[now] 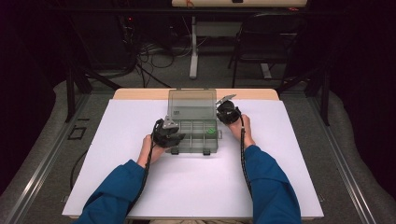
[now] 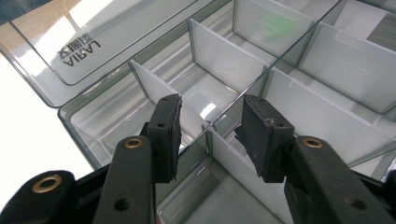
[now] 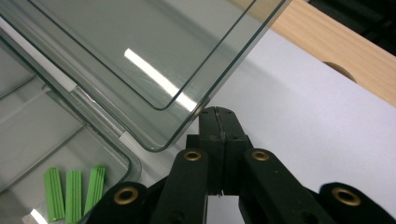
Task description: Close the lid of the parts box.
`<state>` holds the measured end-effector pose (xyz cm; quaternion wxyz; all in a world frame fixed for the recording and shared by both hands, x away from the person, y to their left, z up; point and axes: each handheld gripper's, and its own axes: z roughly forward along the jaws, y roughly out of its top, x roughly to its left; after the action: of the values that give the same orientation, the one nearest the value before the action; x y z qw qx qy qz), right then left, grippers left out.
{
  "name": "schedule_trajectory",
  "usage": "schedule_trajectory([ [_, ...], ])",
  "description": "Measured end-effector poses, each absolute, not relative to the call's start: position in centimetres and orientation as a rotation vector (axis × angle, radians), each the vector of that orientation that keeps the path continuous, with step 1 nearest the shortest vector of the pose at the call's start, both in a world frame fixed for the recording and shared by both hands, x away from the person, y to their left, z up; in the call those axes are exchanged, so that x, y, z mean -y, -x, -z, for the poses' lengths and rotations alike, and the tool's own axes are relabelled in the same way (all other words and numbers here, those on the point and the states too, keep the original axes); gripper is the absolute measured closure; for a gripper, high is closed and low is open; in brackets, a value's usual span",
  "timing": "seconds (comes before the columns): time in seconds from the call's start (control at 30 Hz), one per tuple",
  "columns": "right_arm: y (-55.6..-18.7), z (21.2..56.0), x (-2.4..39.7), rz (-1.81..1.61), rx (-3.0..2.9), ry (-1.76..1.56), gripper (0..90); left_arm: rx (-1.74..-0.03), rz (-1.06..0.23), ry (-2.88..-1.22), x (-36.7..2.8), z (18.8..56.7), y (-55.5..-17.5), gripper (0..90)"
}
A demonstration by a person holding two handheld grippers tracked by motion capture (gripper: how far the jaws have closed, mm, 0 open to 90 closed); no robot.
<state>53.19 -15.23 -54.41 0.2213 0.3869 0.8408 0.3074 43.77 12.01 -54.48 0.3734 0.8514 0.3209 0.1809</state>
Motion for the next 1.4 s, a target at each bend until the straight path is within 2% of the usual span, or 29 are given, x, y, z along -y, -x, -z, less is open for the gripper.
schedule_trajectory([
  [1.4,-52.6,52.7,15.7,-0.95,-2.239,-0.977,90.0,-0.83,-0.445,-2.15,-12.2,54.6,-43.8,58.7],
])
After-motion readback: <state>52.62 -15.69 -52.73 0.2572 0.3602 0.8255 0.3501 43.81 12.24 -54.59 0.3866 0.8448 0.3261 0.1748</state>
